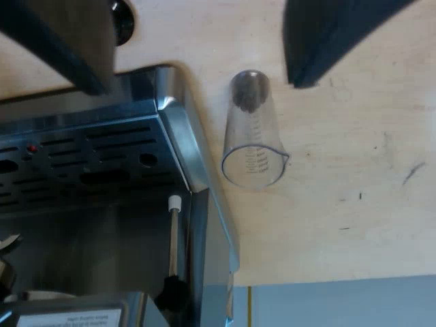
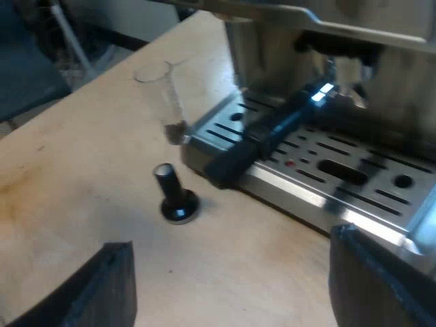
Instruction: Pour the beans into the coffee machine
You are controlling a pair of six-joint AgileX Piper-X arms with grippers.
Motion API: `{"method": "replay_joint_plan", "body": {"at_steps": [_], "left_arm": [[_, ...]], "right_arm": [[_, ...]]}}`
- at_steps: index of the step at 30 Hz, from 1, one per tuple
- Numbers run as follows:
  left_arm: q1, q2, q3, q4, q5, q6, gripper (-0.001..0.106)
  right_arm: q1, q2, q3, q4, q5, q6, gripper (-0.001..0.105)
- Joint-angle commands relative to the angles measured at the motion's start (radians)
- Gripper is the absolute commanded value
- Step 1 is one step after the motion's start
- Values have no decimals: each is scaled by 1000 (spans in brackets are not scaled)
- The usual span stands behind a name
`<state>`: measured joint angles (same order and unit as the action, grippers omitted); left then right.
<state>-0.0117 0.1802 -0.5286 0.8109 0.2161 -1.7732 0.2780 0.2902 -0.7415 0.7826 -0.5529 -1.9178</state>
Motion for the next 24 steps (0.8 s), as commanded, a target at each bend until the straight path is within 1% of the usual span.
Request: {"method": "replay_joint_plan", "body": {"at_steps": [1,5,10,13,18,24], "left_arm": [[-5,18,-1,-30,4,-11,66],[-5,48,-1,-32,4,-11,66],[-5,67,-1,-32,4,4,66],[-5,67,-1,-32,4,4,66],[-5,67,-1,-32,4,4,66],[-5,67,-1,-32,4,4,66]], "right_arm": [[27,12,-13,-40,-12,-17,62],[122,67,-13,-89,5,-17,62],[224,126,-13,-114,79,-17,62],[273,154,-13,-118,104,-17,62],[331,185,-13,-142,159,-17,62],[346,200,-13,-182,176,-17,62]]}}
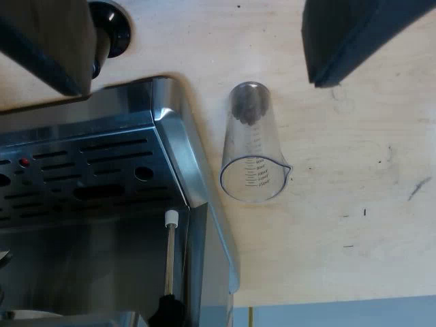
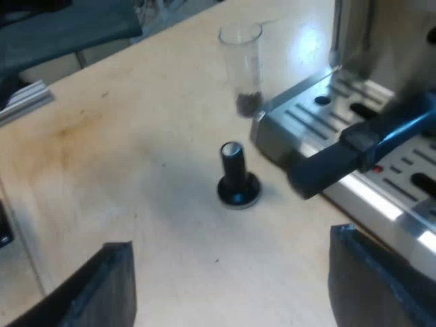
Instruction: Pour the beans into the coffee machine
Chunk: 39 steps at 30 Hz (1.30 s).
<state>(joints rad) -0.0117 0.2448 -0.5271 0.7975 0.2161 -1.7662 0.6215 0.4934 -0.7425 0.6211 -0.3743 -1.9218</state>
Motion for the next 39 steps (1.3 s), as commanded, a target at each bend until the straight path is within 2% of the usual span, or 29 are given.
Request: {"method": "replay_joint_plan", "body": {"at_steps": [1,5,13,22,26,30,39], "left_arm": [[-5,2,-3,-18,4,-3,66],[-5,2,19,-60,4,-3,66],[-5,5,142,-177,4,-3,66],[-5,7,232,-291,-11,-6,66],[-5,56,276,-336,1,-10,66],[-5,119,315,-456,34,-32,66],[-5,260,372,-682,35,-54,66]], "right_arm": [[2,-3,-12,-20,-3,-13,62],[2,-3,-12,-20,-3,-13,62],[2,-3,-12,-20,-3,-13,62],[2,-3,-12,-20,-3,-13,62],[2,-3,-12,-20,-3,-13,62],[2,-3,-11,-20,-3,-13,62],[2,-3,-11,-20,-3,-13,62]]}}
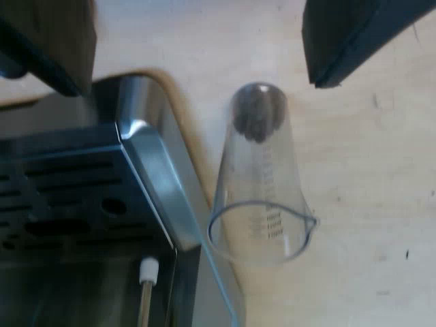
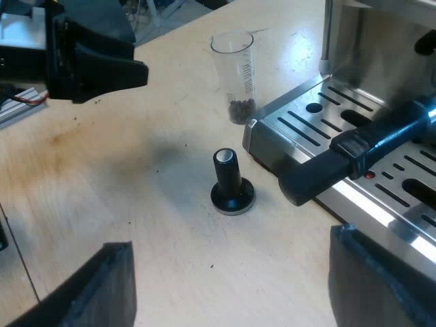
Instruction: Pour the beans into the coffee machine
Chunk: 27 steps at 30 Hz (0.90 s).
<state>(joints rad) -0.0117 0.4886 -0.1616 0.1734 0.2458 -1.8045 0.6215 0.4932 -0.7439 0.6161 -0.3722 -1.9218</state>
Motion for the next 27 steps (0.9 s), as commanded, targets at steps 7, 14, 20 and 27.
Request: {"method": "replay_joint_plan", "body": {"at_steps": [7,14,20,27], "left_arm": [[-5,99,67,-231,5,-17,66],[-5,170,91,-403,-3,-17,66],[-5,295,93,-517,-7,-9,83],[-5,451,98,-636,-7,11,89]], "right_arm": [[2,-3,-9,-15,-5,-13,62],[2,-3,-9,-15,-5,-13,62],[2,-3,-9,-15,-5,-13,62],[2,-3,-9,-15,-5,-13,62]]}}
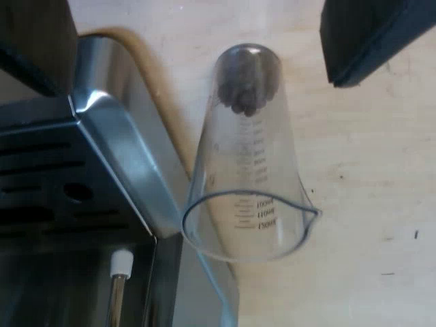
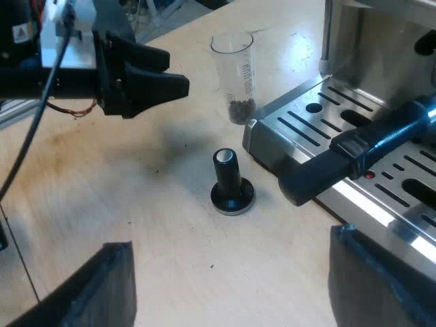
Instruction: Pour the beans into the coffee machine
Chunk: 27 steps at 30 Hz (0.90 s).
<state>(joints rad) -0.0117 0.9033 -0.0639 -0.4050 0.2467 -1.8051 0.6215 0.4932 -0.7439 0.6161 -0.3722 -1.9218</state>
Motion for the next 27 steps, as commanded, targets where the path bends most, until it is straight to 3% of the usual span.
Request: {"method": "replay_joint_plan", "body": {"at_steps": [1,17,27], "left_arm": [[-5,56,3,-86,-7,14,89],[-5,286,6,-329,-11,36,89],[-5,508,3,-575,-11,34,89]], "right_arm": [[2,-3,-9,-15,-5,-13,62],[2,-3,-9,-15,-5,-13,62],[2,-3,-9,-15,-5,-13,62]]}}
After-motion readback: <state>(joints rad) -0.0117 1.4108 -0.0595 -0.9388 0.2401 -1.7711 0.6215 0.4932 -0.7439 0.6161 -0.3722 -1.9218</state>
